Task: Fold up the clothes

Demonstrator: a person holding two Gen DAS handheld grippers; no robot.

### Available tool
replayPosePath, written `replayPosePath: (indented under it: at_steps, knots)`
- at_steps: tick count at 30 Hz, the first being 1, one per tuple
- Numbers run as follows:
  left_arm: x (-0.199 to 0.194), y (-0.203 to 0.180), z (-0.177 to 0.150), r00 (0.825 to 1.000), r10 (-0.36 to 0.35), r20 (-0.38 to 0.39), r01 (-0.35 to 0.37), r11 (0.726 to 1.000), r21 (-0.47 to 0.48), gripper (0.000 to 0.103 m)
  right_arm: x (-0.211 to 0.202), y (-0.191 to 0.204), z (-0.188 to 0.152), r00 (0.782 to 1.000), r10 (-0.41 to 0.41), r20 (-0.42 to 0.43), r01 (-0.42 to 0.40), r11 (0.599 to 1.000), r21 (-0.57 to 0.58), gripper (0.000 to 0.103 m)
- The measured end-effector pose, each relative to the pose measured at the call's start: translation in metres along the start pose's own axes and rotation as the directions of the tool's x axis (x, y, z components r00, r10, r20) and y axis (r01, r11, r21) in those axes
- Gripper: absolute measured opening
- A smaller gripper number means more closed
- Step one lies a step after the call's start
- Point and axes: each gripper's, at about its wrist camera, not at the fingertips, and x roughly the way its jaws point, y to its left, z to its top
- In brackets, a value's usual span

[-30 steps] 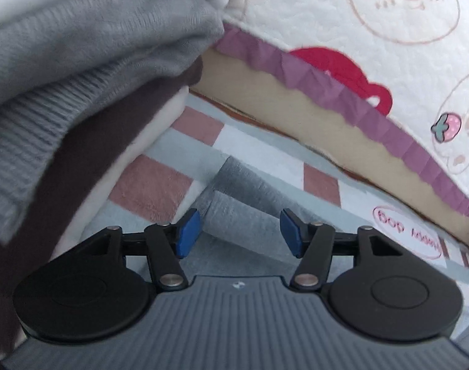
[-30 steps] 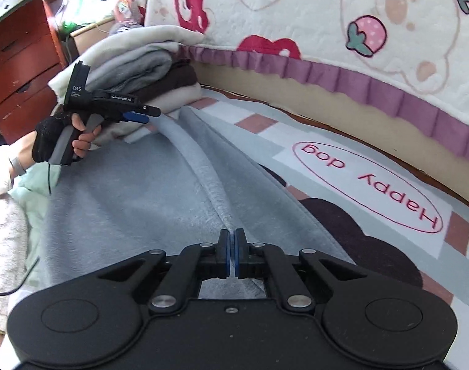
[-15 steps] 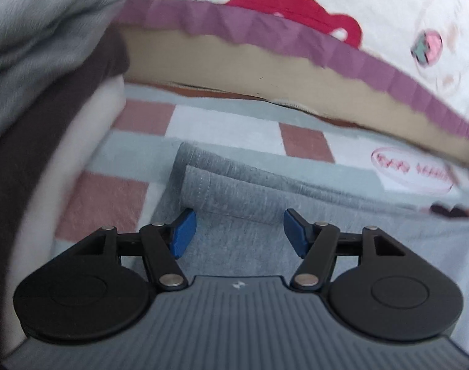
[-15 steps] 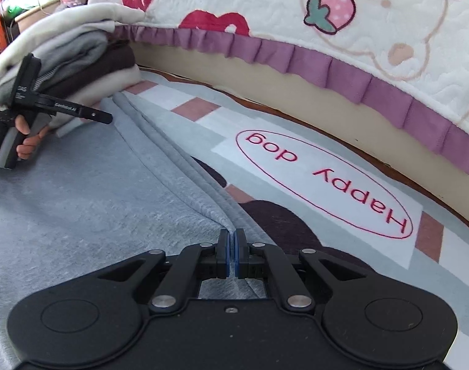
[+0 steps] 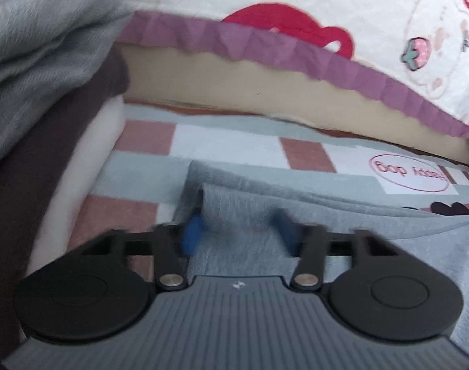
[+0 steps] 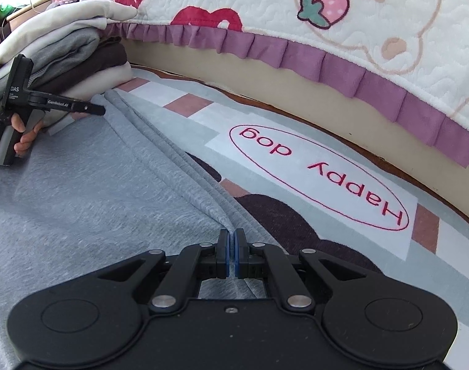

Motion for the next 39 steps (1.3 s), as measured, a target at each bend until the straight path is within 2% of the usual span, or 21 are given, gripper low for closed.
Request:
replayPosePath:
  at_steps: [3,6,7,8,9,10,11,12,13,14,16,17,20,23,25,29,33,35,36,37,39]
  knots:
    - [-0.004,-0.008,0.0,1.0,-0.018,-0.001,0.018,0.999,0.048,0.016,0.0,0.002,-0.003,1.0,0.0,-0.003,0.0,1.0,-0.003,0.004]
    - [-0.004,-0.015,-0.001,1.0,-0.006,-0.009,0.007,0.998,0.069,0.017,0.002,0.001,-0.004,1.0,0.002,-0.002,-0.002,1.0,0.006,0.004]
    - [-0.003,-0.015,-0.002,1.0,0.013,-0.01,-0.012,0.998,0.06,0.02,0.002,0.001,-0.005,1.0,0.002,-0.001,-0.002,1.0,0.008,0.004]
    - [-0.004,-0.015,-0.001,1.0,0.024,-0.003,-0.024,0.999,0.049,0.034,0.002,0.001,-0.005,1.0,0.004,0.0,-0.004,1.0,0.01,0.004]
    - [-0.008,-0.015,0.002,0.999,0.026,0.018,-0.027,0.999,0.036,0.041,0.002,0.001,-0.005,1.0,0.006,0.003,-0.006,1.0,0.011,0.004]
    - [-0.013,-0.016,0.005,0.999,0.028,0.039,-0.029,0.999,0.024,0.04,0.002,0.001,-0.005,1.0,0.01,0.007,-0.01,1.0,0.012,0.004]
    - [-0.017,-0.016,0.007,0.998,0.03,0.06,-0.031,0.999,0.011,0.035,0.001,0.0,-0.006,1.0,0.015,0.013,-0.016,1.0,0.013,0.004]
    - [-0.022,-0.016,0.01,0.996,0.032,0.081,-0.032,0.999,-0.002,0.01,-0.001,0.0,-0.006,1.0,0.021,0.019,-0.021,1.0,0.013,0.004]
    - [-0.026,-0.016,0.013,0.994,0.035,0.102,-0.034,0.999,-0.015,0.007,-0.002,-0.001,-0.006,0.999,0.032,0.027,-0.033,0.999,0.015,0.004]
    - [-0.031,-0.016,0.016,0.992,0.038,0.122,-0.035,0.999,-0.028,0.007,-0.007,-0.002,-0.007,0.996,0.081,0.045,-0.082,0.996,0.018,0.005]
    - [-0.039,-0.017,0.022,0.986,0.044,0.163,-0.036,0.998,-0.053,0.007,-0.022,-0.008,-0.011,0.959,0.265,0.102,-0.267,0.964,0.01,0.005]
    - [-0.044,-0.017,0.025,0.982,0.048,0.184,-0.036,0.997,-0.066,0.007,-0.028,-0.01,-0.013,0.943,0.311,0.121,-0.313,0.95,0.002,0.005]
    - [-0.052,-0.019,0.033,0.972,0.069,0.224,-0.048,0.994,-0.099,0.007,-0.033,-0.016,-0.017,0.953,0.281,0.114,-0.282,0.959,-0.005,0.005]
    - [-0.026,-0.027,0.039,0.979,0.148,0.14,-0.136,0.986,-0.093,0.007,-0.024,-0.032,-0.009,0.954,0.265,0.137,-0.274,0.96,0.055,0.005]
    - [-0.009,-0.033,0.044,0.976,0.201,0.084,-0.194,0.977,-0.085,0.007,-0.012,-0.044,0.001,0.96,0.245,0.136,-0.26,0.96,0.103,0.005]
    - [0.028,-0.026,0.039,0.964,0.258,-0.057,-0.264,0.95,-0.166,0.009,0.028,-0.058,0.014,0.985,0.169,0.028,-0.172,0.976,0.133,0.004]
    - [0.031,-0.02,0.04,0.94,0.336,-0.054,-0.339,0.913,-0.228,0.021,0.056,-0.055,0.019,0.995,0.069,-0.077,-0.061,0.993,0.103,0.006]
    - [0.029,-0.018,0.042,0.926,0.376,-0.039,-0.373,0.892,-0.256,0.022,0.055,-0.05,0.019,0.996,0.04,-0.077,-0.034,0.996,0.085,0.012]
    - [0.024,-0.017,0.044,0.925,0.379,-0.027,-0.371,0.888,-0.271,0.021,0.05,-0.05,0.018,0.998,0.031,-0.062,-0.025,0.995,0.094,0.016]
    - [0.019,-0.017,0.046,0.933,0.359,-0.022,-0.351,0.896,-0.273,0.021,0.043,-0.052,0.017,0.999,0.021,-0.042,-0.015,0.992,0.123,0.017]
    - [0.007,-0.021,0.047,0.953,0.303,-0.021,-0.299,0.922,-0.248,0.028,0.027,-0.057,0.012,1.0,-0.007,-0.007,0.008,0.983,0.182,0.027]
